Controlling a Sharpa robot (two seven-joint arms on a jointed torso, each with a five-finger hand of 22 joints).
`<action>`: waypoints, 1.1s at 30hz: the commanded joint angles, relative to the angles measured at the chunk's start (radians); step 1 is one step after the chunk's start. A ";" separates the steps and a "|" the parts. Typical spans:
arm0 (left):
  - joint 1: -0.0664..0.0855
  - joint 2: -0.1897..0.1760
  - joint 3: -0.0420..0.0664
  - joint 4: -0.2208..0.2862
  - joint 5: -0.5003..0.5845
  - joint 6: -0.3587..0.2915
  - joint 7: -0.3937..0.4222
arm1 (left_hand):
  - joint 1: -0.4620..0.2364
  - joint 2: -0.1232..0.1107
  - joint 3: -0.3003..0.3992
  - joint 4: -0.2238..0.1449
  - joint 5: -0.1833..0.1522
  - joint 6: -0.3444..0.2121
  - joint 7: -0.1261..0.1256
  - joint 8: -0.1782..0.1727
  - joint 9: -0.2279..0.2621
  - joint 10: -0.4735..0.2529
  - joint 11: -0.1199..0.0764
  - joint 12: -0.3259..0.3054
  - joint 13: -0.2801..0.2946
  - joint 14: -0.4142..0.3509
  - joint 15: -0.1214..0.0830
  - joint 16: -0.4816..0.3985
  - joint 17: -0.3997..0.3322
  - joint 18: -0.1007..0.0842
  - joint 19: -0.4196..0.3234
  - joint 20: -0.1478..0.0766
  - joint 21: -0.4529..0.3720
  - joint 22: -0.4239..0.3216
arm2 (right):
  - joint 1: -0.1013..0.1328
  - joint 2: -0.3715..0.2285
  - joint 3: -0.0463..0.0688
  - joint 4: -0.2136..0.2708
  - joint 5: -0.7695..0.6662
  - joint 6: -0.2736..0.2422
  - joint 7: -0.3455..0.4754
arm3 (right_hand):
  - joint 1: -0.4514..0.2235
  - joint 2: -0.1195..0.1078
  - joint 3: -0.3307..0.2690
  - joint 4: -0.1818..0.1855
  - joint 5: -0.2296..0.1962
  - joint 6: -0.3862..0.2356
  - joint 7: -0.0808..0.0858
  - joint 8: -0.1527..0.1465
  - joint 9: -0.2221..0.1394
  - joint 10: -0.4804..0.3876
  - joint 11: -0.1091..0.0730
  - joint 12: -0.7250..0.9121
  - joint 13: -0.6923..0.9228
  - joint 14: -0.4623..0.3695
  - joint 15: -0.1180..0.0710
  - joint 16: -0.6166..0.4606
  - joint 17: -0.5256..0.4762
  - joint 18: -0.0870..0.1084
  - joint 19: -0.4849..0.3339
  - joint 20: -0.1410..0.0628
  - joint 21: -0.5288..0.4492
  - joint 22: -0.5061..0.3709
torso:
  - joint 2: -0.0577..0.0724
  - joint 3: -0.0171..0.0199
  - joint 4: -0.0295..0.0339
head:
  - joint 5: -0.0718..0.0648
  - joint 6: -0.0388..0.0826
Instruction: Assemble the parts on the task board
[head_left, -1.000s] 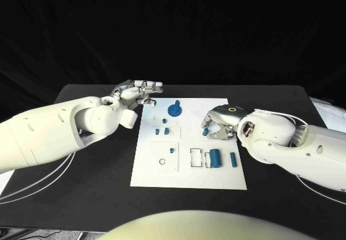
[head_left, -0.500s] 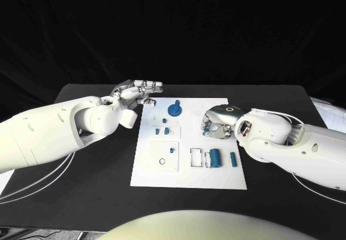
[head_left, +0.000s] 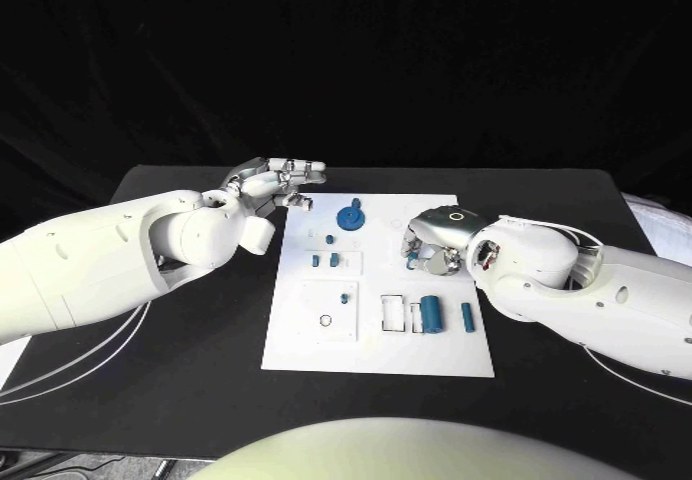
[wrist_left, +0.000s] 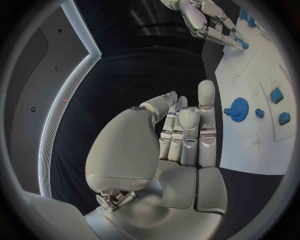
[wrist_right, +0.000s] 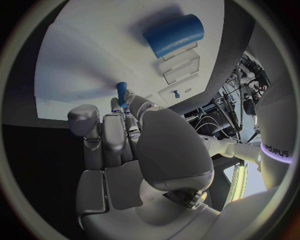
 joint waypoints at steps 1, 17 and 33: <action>0.000 0.000 0.001 0.002 -0.004 0.018 0.001 | -0.004 0.005 -0.001 -0.003 0.007 -0.007 -0.001 0.000 -0.001 -0.009 0.001 0.005 0.002 -0.006 0.000 -0.003 -0.001 0.017 -0.007 0.003 -0.007 -0.001 | -0.011 0.000 -0.008 -0.006 -0.010 0.053 -0.011 | -0.001 -0.006 0.009 -0.001 0.004 0.012 -0.001 0.001 0.001 0.041 -0.031 -0.006 -0.001 0.044 0.000 0.006 -0.001 -0.012 0.009 0.000 0.007 0.006 | -0.001 -0.0003 -0.0033 | 0.002 0.000; 0.000 0.003 0.001 -0.003 -0.004 0.016 0.002 | -0.004 0.005 -0.001 -0.003 0.007 -0.007 -0.001 0.000 -0.001 -0.009 0.001 0.005 0.002 -0.006 0.000 -0.003 -0.001 0.017 -0.007 0.003 -0.007 -0.001 | 0.024 -0.053 -0.001 0.094 0.029 -0.101 -0.049 | -0.003 -0.006 0.038 -0.018 0.005 0.025 0.001 0.001 0.004 0.063 -0.034 -0.019 0.000 0.047 -0.005 0.022 0.012 -0.019 0.026 0.000 0.041 0.048 | -0.002 -0.0005 -0.0034 | -0.004 0.008; -0.002 0.026 0.000 -0.013 -0.004 0.019 0.002 | -0.005 0.006 -0.002 -0.003 0.007 -0.008 -0.001 0.001 -0.001 -0.011 0.001 0.007 0.002 -0.006 0.000 -0.003 0.000 0.016 -0.008 0.004 -0.008 -0.002 | 0.012 0.011 0.001 0.195 0.034 -0.091 -0.025 | -0.003 -0.007 0.053 -0.026 0.007 0.025 0.005 -0.003 0.004 0.066 -0.032 -0.029 -0.001 0.046 -0.006 0.023 0.012 -0.019 0.026 -0.001 0.045 0.051 | -0.001 -0.0012 -0.0008 | 0.012 0.011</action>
